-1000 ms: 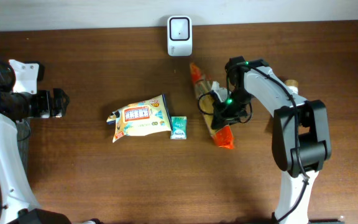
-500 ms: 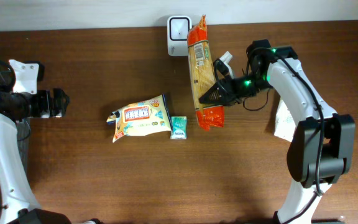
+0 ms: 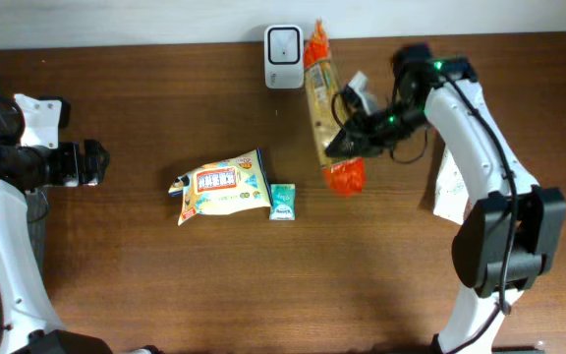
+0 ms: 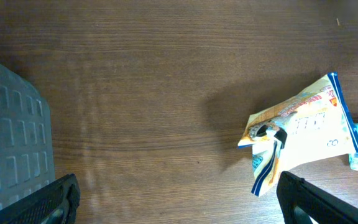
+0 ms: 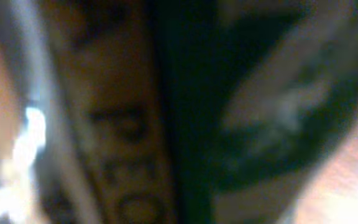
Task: Scan the item barcode
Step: 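Lift the pasta pack and hold its barcode over the scanner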
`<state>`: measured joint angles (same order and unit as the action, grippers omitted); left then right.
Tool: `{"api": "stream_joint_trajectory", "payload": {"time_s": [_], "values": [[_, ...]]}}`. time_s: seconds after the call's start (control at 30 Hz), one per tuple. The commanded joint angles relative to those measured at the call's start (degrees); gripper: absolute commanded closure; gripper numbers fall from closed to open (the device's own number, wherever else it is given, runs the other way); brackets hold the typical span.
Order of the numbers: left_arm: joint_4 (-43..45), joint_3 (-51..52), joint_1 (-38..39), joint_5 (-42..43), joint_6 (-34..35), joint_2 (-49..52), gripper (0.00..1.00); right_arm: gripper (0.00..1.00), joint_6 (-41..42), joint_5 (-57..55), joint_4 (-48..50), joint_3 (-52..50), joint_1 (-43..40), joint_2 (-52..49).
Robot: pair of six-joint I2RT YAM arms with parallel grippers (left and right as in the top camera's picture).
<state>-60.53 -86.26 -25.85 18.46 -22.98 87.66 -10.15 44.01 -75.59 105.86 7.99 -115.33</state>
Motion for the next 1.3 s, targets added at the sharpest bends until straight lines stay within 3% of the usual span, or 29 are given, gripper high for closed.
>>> {"api": "stream_joint_trajectory", "payload": {"time_s": [0.0, 0.13, 0.2, 0.4, 0.47, 0.6, 1.27], "values": [[0.0, 0.1, -0.2, 0.2, -0.7, 0.1, 0.01, 0.96, 5.9, -33.4, 4.6, 9.7, 5.9, 3.1], [0.1, 0.1, -0.2, 0.2, -0.7, 0.1, 0.01, 0.96, 6.1, -72.0, 22.2, 9.6, 15.8, -0.9], [0.1, 0.1, -0.2, 0.2, -0.7, 0.1, 0.01, 0.96, 2.4, -85.0, 30.6, 9.6, 18.0, -4.5], [0.0, 0.1, -0.2, 0.2, -0.7, 0.1, 0.01, 0.96, -17.0, -105.2, 60.7, 9.6, 18.5, -18.5], [0.1, 0.1, -0.2, 0.2, -0.7, 0.1, 0.01, 0.96, -25.3, -107.3, 70.6, 9.6, 18.5, -23.2], [0.1, 0.1, -0.2, 0.2, -0.7, 0.1, 0.01, 0.96, -30.4, -110.3, 78.9, 9.6, 18.5, -28.0], [0.1, 0.1, -0.2, 0.2, -0.7, 0.1, 0.01, 0.96, -32.9, -110.9, 78.8, 9.6, 18.7, -28.5]]}}
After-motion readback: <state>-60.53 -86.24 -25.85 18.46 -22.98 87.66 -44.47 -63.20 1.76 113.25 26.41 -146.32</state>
